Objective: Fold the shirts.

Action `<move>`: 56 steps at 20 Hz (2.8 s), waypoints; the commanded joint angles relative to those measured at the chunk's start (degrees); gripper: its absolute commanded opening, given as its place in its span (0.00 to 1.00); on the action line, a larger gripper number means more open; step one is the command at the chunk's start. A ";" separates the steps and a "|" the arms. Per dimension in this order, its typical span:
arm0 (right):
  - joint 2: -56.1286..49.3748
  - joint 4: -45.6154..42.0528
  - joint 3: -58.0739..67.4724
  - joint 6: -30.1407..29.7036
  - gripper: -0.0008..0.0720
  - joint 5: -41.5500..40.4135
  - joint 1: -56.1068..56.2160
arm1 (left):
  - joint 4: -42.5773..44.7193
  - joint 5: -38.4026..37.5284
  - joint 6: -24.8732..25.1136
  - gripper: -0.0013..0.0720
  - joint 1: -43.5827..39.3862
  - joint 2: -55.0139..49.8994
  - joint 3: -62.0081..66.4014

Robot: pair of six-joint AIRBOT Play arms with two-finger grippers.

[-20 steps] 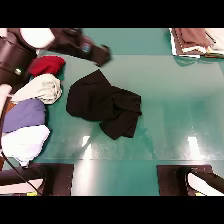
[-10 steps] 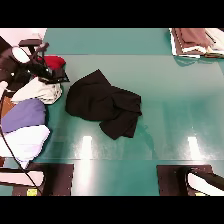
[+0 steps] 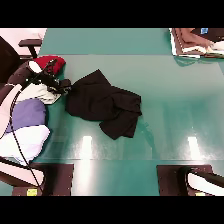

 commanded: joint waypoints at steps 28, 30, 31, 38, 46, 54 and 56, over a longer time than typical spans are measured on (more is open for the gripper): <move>-12.92 18.49 -62.14 -2.69 0.54 -28.35 21.99 | 0.98 -4.50 2.23 0.05 -1.86 10.29 14.29; -16.50 16.41 -57.61 -2.54 0.39 -28.04 24.00 | 0.98 -5.11 2.23 0.05 -1.86 10.32 14.32; -17.68 15.61 -55.89 -2.54 0.27 -27.45 24.35 | 1.03 -5.55 2.25 0.05 -1.86 10.32 14.38; -8.46 -8.46 -46.01 7.58 0.03 -21.11 17.90 | 1.92 -4.15 2.27 0.05 -0.85 18.10 17.22; 16.04 -22.99 -19.61 9.18 0.03 -4.57 0.92 | 0.96 -5.01 5.22 0.05 -0.02 39.93 32.70; 24.20 -23.02 0.74 9.09 0.03 1.49 -9.14 | -0.11 -3.93 5.25 0.05 -0.02 52.02 39.98; 20.65 -22.88 6.58 9.11 0.03 6.38 -12.02 | -0.09 -3.52 5.29 0.05 -0.02 51.43 38.88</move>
